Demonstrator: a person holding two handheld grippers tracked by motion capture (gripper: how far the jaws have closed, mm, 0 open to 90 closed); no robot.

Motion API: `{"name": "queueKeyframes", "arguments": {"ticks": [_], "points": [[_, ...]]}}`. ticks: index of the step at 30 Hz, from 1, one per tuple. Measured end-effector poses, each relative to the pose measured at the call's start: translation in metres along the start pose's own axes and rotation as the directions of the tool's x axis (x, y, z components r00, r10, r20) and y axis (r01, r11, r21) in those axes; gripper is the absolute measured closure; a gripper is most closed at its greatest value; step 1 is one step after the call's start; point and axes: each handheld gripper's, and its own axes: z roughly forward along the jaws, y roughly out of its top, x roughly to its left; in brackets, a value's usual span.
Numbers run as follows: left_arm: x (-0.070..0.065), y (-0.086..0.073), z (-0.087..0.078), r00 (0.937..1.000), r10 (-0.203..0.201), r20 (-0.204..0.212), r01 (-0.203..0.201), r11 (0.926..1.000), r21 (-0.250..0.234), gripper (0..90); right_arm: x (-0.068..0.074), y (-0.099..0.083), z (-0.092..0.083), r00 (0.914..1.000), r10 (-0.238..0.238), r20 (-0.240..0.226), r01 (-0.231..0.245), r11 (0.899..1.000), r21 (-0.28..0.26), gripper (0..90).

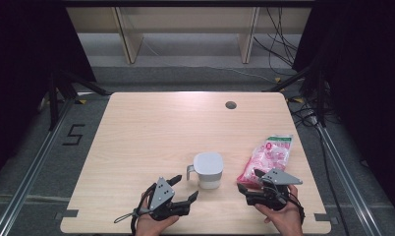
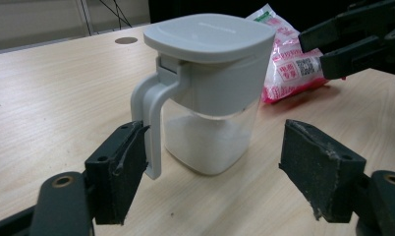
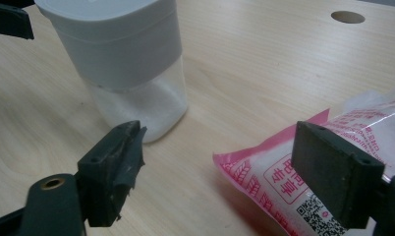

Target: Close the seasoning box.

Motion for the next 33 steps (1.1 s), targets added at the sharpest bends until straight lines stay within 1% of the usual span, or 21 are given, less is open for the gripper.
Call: {"name": "queueKeyframes", "arguments": {"ticks": [1, 2, 3, 4, 5, 6, 7, 8, 12, 13, 14, 16, 18, 19, 23, 24, 25, 26, 31, 32, 33], "points": [[-0.001, -0.002, 0.001, 0.9999, -0.006, 0.009, 0.006, 0.9999, -0.010, 24.9, 0.000, 0.000, 0.000, 1.0000, 0.000, 0.000, 0.000, 1.000, 0.000, 20.3], [-0.002, -0.003, 0.000, 0.9999, -0.006, 0.008, 0.007, 1.0000, -0.007, 24.8, 0.000, 0.000, 0.001, 0.9999, -0.011, -0.002, 0.011, 1.000, -0.003, 20.3], [-0.002, -0.003, 0.000, 0.9999, 0.009, 0.015, -0.009, 1.0000, -0.001, 24.8, 0.000, -0.001, 0.001, 0.9999, -0.009, -0.004, 0.009, 1.000, -0.001, 20.0], [-0.004, -0.003, -0.001, 0.9999, 0.001, 0.013, -0.001, 1.0000, 0.000, 24.8, 0.000, 0.000, 0.000, 1.0000, -0.006, -0.003, 0.006, 1.000, 0.012, 19.5], [-0.005, -0.004, -0.001, 0.9999, -0.001, 0.013, 0.001, 1.0000, -0.003, 24.8, -0.002, 0.000, 0.001, 0.9993, -0.036, -0.006, 0.036, 0.999, -0.001, 19.1], [-0.006, -0.003, -0.002, 1.0000, 0.001, 0.010, -0.001, 1.0000, 0.003, 24.7, -0.002, 0.000, 0.000, 0.9993, -0.038, -0.004, 0.038, 0.999, 0.005, 19.1], [-0.003, -0.002, -0.002, 0.9989, 0.045, 0.015, -0.045, 0.9990, 0.006, 24.7, -0.002, 0.000, 0.000, 0.9990, -0.044, -0.002, 0.044, 0.999, 0.007, 19.1], [-0.006, -0.003, -0.002, 0.9999, 0.013, 0.008, -0.013, 0.9999, 0.010, 24.6, -0.001, -0.001, 0.001, 0.9992, -0.040, -0.004, 0.040, 0.999, 0.001, 19.1], [-0.010, -0.005, -0.002, 0.9998, 0.016, 0.010, -0.016, 0.9997, 0.019, 24.0, -0.001, -0.002, 0.000, 0.9991, -0.042, -0.009, 0.042, 0.999, 0.004, 18.9], [-0.010, -0.005, -0.001, 0.9991, 0.038, 0.020, -0.039, 0.9992, 0.014, 23.9, 0.002, -0.002, -0.002, 0.9999, -0.014, -0.001, 0.014, 1.000, 0.018, 18.8], [-0.011, -0.005, -0.001, 0.9991, 0.040, 0.018, -0.040, 0.9990, 0.019, 23.6, 0.000, -0.002, -0.001, 0.9991, -0.041, -0.011, 0.041, 0.999, 0.003, 18.8], [-0.015, -0.006, 0.001, 0.9996, 0.014, 0.024, -0.014, 0.9998, 0.011, 23.6, 0.001, -0.003, -0.002, 0.9989, -0.046, -0.010, 0.046, 0.999, 0.005, 18.8], [-0.015, -0.006, 0.001, 0.9997, 0.013, 0.021, -0.013, 0.9998, 0.014, 23.6, 0.003, -0.004, -0.003, 0.9994, -0.032, -0.011, 0.032, 0.999, 0.013, 18.8], [-0.016, -0.006, 0.001, 0.9997, 0.014, 0.021, -0.015, 0.9997, 0.017, 23.5, 0.003, -0.004, -0.004, 0.9990, -0.045, -0.010, 0.045, 0.999, 0.018, 18.8], [-0.017, -0.007, 0.003, 0.9995, 0.013, 0.028, -0.013, 0.9997, 0.019, 23.1, 0.006, -0.009, -0.005, 0.9988, -0.042, -0.026, 0.043, 0.999, 0.026, 18.7], [-0.017, -0.007, 0.003, 0.9994, 0.016, 0.030, -0.016, 0.9997, 0.018, 23.1, 0.009, -0.010, -0.007, 0.9996, -0.010, -0.026, 0.011, 0.999, 0.037, 18.7], [-0.017, -0.007, 0.003, 0.9995, 0.013, 0.029, -0.014, 0.9998, 0.018, 23.1, 0.007, -0.011, -0.006, 0.9984, -0.043, -0.037, 0.044, 0.999, 0.026, 18.7], [-0.017, -0.007, 0.002, 0.9995, 0.014, 0.027, -0.015, 0.9997, 0.021, 23.1, 0.010, -0.013, -0.007, 0.9989, -0.034, -0.031, 0.035, 0.999, 0.033, 18.7], [-0.017, -0.007, 0.002, 0.9995, 0.019, 0.024, -0.019, 0.9995, 0.024, 23.0, 0.011, -0.016, -0.010, 0.9985, -0.040, -0.037, 0.042, 0.998, 0.054, 18.8], [-0.017, -0.007, 0.002, 0.9995, 0.019, 0.024, -0.019, 0.9995, 0.025, 22.9, 0.011, -0.016, -0.011, 0.9982, -0.051, -0.031, 0.052, 0.997, 0.051, 18.8], [-0.017, -0.007, 0.003, 0.9995, 0.012, 0.029, -0.013, 0.9998, 0.016, 22.9, 0.009, -0.017, -0.010, 0.9968, -0.067, -0.044, 0.069, 0.997, 0.036, 18.8]]}}
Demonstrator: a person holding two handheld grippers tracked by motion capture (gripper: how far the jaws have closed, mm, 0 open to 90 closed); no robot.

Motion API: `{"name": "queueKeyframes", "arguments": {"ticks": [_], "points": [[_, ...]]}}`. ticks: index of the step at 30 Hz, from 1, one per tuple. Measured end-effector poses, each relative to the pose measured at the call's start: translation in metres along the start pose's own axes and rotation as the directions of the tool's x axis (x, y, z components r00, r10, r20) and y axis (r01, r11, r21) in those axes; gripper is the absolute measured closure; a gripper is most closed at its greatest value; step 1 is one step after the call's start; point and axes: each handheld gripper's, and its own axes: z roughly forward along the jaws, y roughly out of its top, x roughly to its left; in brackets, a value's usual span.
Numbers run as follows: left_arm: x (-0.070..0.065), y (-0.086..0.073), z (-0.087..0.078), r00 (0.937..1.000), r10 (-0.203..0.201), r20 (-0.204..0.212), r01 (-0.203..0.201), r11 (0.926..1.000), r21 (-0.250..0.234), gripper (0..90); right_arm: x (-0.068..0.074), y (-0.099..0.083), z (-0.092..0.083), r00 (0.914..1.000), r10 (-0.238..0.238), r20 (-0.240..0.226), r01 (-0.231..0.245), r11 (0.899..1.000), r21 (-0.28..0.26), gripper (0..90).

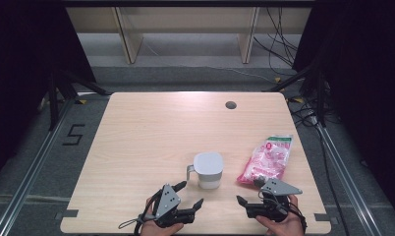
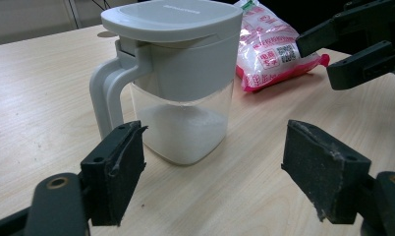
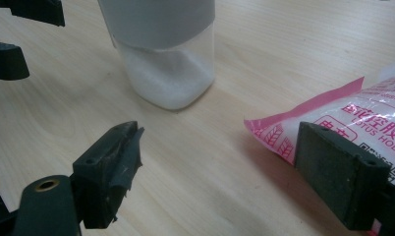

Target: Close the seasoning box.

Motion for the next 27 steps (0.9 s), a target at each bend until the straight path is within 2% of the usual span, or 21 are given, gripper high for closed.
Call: {"name": "queueKeyframes", "arguments": {"ticks": [2, 5, 7, 8, 10, 11, 12, 13, 15, 19, 27], "points": [[0.0000, -0.0004, 0.0009, 1.0000, -0.001, 0.000, 0.001, 1.0000, -0.004, 22.8, 0.0046, -0.0019, -0.0011, 0.9992, 0.039, 0.002, -0.039, 0.999, 0.017, 18.8], [0.0004, -0.0004, 0.0003, 1.0000, 0.005, -0.007, -0.005, 0.9999, 0.011, 22.8, 0.0047, -0.0037, 0.0004, 1.0000, -0.004, -0.006, 0.005, 1.000, 0.029, 18.7], [0.0002, -0.0005, 0.0003, 1.0000, 0.005, -0.007, -0.004, 0.9999, 0.012, 22.8, 0.0063, -0.0041, 0.0002, 1.0000, 0.010, 0.000, -0.010, 0.999, 0.037, 18.7], [0.0002, -0.0005, 0.0003, 1.0000, 0.004, -0.007, -0.004, 0.9999, 0.011, 22.8, 0.0061, -0.0045, 0.0014, 0.9999, 0.001, -0.012, 0.000, 0.999, 0.038, 18.7], [0.0002, -0.0004, 0.0001, 1.0000, 0.002, -0.008, -0.002, 1.0000, 0.009, 22.8, 0.0075, -0.0050, 0.0010, 1.0000, -0.003, 0.000, 0.003, 0.999, 0.033, 18.7], [0.0018, 0.0001, 0.0001, 0.9997, 0.026, -0.001, -0.026, 0.9996, 0.009, 22.8, 0.0080, -0.0054, 0.0006, 1.0000, 0.003, -0.005, -0.003, 0.999, 0.053, 18.8], [0.0006, -0.0005, 0.0003, 1.0000, 0.002, -0.002, -0.002, 1.0000, 0.006, 22.8, 0.0080, -0.0054, 0.0006, 1.0000, 0.003, -0.005, -0.003, 0.999, 0.053, 18.8], [0.0008, -0.0005, 0.0004, 1.0000, -0.003, 0.003, 0.003, 1.0000, 0.005, 22.7, 0.0080, -0.0058, 0.0015, 1.0000, 0.001, -0.006, -0.001, 0.999, 0.042, 18.8], [0.0007, -0.0003, -0.0002, 1.0000, -0.003, -0.002, 0.003, 1.0000, 0.006, 22.7, 0.0066, -0.0059, 0.0018, 0.9998, -0.017, -0.012, 0.017, 0.999, 0.038, 18.8], [0.0010, -0.0004, 0.0002, 1.0000, -0.001, 0.001, 0.001, 1.0000, 0.006, 22.7, 0.0069, -0.0060, 0.0015, 0.9998, -0.018, -0.004, 0.019, 0.999, 0.039, 18.8], [0.0014, -0.0001, -0.0004, 1.0000, 0.005, -0.003, -0.005, 0.9999, 0.013, 22.6, 0.0071, -0.0062, 0.0022, 0.9996, -0.022, -0.020, 0.022, 0.999, 0.038, 18.9]]}}
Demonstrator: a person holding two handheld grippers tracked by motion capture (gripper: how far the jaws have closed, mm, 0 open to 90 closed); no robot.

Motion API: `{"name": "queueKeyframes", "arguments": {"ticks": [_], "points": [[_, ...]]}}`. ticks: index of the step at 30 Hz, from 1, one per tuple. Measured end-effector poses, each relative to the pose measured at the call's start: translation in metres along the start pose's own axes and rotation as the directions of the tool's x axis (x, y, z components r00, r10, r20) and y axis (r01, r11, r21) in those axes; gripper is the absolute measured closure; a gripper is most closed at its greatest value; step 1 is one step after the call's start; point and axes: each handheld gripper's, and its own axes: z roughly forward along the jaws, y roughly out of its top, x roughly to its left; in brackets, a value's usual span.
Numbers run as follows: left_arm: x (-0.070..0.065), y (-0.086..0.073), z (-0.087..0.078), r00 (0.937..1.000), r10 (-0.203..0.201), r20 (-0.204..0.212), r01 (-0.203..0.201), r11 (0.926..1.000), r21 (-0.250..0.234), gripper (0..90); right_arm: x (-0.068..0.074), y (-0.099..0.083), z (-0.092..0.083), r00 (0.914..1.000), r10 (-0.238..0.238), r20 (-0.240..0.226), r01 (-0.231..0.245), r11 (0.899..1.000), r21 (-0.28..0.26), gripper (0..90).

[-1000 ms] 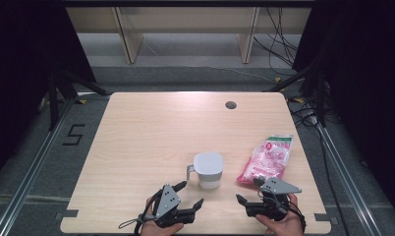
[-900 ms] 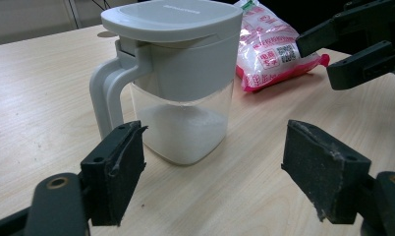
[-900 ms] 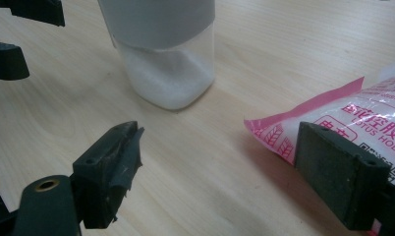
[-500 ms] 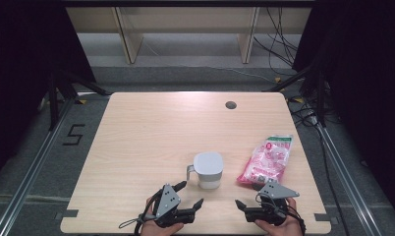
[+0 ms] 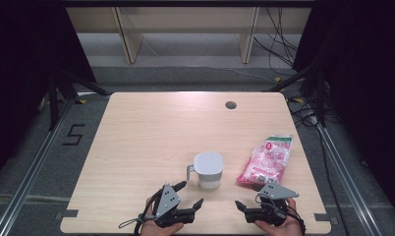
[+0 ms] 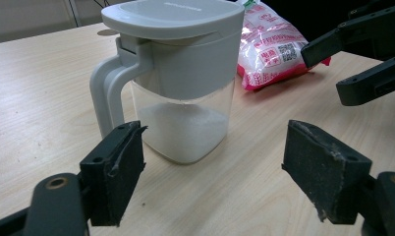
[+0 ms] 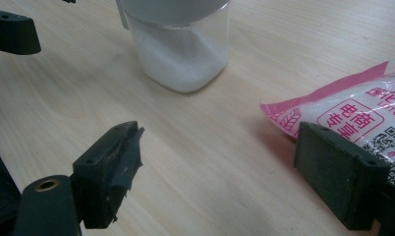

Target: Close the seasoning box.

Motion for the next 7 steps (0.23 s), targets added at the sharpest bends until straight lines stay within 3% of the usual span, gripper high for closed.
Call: {"name": "queueKeyframes", "arguments": {"ticks": [7], "points": [[0.0011, 0.0005, -0.0007, 0.9999, -0.010, -0.005, 0.010, 0.9999, -0.005, 22.6, 0.0001, -0.0002, -0.0005, 0.9999, 0.001, 0.016, -0.001, 1.000, 0.001, 18.9]]}}
